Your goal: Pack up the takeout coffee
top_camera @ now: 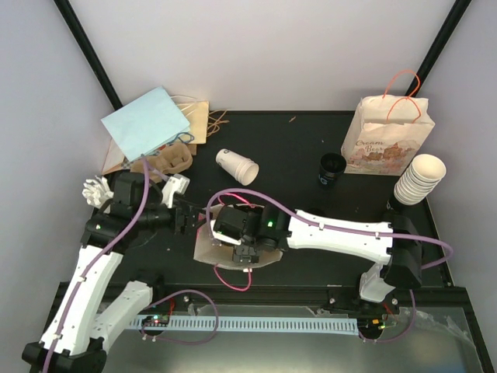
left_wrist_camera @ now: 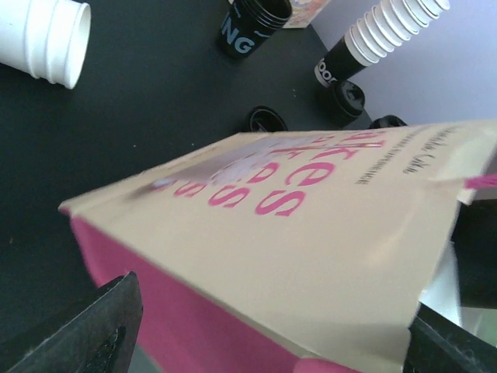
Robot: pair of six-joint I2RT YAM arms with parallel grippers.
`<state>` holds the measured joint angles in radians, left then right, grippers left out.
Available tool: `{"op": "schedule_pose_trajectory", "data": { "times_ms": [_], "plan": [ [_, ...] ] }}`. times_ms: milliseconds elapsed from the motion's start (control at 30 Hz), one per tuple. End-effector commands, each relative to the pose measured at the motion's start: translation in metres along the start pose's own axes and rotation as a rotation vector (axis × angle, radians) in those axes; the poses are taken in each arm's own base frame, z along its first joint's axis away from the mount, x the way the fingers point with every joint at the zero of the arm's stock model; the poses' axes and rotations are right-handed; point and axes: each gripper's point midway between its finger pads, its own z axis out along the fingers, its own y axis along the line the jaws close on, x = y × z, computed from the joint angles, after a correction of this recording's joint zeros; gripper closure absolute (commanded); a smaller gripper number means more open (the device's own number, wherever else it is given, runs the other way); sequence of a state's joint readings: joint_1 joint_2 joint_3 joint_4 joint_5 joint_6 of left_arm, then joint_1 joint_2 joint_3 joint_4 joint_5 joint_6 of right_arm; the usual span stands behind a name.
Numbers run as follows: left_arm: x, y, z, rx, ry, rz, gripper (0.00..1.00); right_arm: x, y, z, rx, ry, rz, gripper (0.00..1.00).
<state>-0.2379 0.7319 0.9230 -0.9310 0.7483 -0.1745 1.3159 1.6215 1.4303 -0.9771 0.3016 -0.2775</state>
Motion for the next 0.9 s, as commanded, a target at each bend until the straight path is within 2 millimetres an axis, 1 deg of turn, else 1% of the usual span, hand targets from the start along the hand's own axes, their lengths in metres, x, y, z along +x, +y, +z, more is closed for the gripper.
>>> {"op": "schedule_pose_trajectory", "data": {
  "times_ms": [0,167,267,333,433,533,633,700,867],
  "plan": [
    [-0.015,0.001,-0.007,-0.06,-0.005,0.006,0.21,-0.013,-0.029,-0.045,0.083,-0.11,0.053,0.0],
    [-0.027,0.006,-0.006,-0.095,0.004,-0.031,0.21,-0.016,-0.038,-0.068,0.102,-0.168,0.072,0.0],
    [-0.035,0.006,-0.005,-0.098,0.002,-0.051,0.21,-0.019,-0.038,-0.079,0.093,-0.219,0.082,0.0],
    [-0.041,0.002,-0.005,-0.084,-0.005,-0.056,0.21,-0.02,-0.037,-0.081,0.084,-0.235,0.082,0.0],
    [-0.048,-0.004,-0.007,-0.062,-0.022,-0.048,0.2,-0.017,-0.038,-0.077,0.099,-0.216,0.088,0.0],
    [-0.051,-0.007,-0.007,-0.046,-0.029,-0.047,0.2,-0.018,-0.044,-0.085,0.117,-0.251,0.114,0.0],
    [-0.05,-0.009,-0.004,-0.024,-0.024,-0.048,0.2,-0.019,-0.055,-0.095,0.136,-0.288,0.144,0.0],
    [-0.05,-0.011,-0.003,-0.015,-0.021,-0.047,0.2,-0.017,-0.062,-0.098,0.146,-0.286,0.16,0.0],
    [-0.049,-0.018,0.005,0.023,-0.007,-0.041,0.2,-0.005,-0.08,-0.097,0.162,-0.262,0.215,0.01]
  ]
}}
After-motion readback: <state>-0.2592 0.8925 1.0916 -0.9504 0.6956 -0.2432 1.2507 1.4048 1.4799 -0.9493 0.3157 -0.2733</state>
